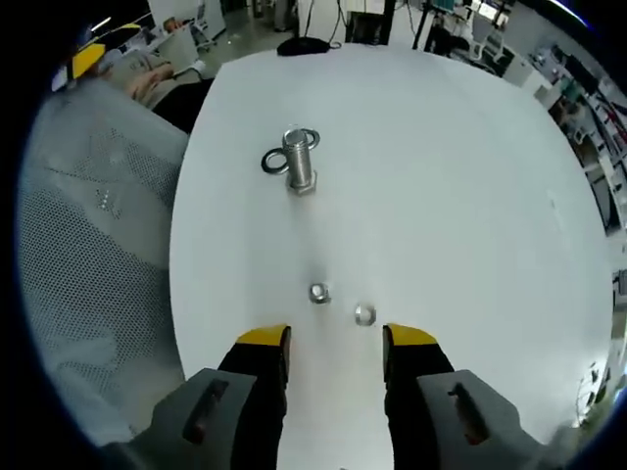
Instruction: Place the washer onto the threaded stud by aligning its center hole with the stud, sliding it down to the base, and recovering from edge contact or off-axis alignment until the washer reaches the visible bottom stop.
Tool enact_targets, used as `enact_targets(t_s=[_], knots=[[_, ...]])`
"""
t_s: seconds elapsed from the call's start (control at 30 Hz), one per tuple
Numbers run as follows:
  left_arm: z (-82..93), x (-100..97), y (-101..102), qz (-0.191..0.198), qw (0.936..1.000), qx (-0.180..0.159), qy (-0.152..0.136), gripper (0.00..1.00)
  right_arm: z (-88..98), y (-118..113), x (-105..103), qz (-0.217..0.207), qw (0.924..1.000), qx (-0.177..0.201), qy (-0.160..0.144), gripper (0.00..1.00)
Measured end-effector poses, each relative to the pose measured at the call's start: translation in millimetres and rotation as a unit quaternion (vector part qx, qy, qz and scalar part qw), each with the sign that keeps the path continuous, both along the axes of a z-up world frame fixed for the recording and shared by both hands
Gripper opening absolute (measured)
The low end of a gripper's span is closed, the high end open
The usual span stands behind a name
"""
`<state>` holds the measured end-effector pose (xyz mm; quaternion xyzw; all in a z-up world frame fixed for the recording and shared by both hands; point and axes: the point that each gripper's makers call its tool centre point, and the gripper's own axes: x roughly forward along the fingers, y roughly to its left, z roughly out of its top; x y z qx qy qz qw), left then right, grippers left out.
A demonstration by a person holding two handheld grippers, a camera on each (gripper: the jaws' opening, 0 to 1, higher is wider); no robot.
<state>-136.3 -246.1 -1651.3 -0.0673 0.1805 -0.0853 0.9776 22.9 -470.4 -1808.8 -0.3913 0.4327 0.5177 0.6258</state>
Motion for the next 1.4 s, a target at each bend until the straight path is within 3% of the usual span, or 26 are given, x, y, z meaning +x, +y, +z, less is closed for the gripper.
enact_targets(t_s=[0.23,0.47,0.8,1.4], knots=[[1.2,0.3,0,-0.001,1.0000,-0.002,-0.004,0.25,8.1,-16,-14,0.014,0.9999,0.008,0.005,0.36],[0.3,-0.7,-1,-0.004,1.0000,0.000,-0.002,0.25,12.3,-28,-8,0.012,0.9999,0.006,0.009,0.31],[0.1,-1.4,0,-0.001,1.0000,0.002,-0.001,0.27,-5.3,-40,5,0.020,0.9992,-0.029,0.021,0.30],[1.3,0.2,2,0.009,0.9999,-0.001,-0.005,0.27,-38.0,-6,27,0.089,0.9949,-0.037,0.030,0.25]])
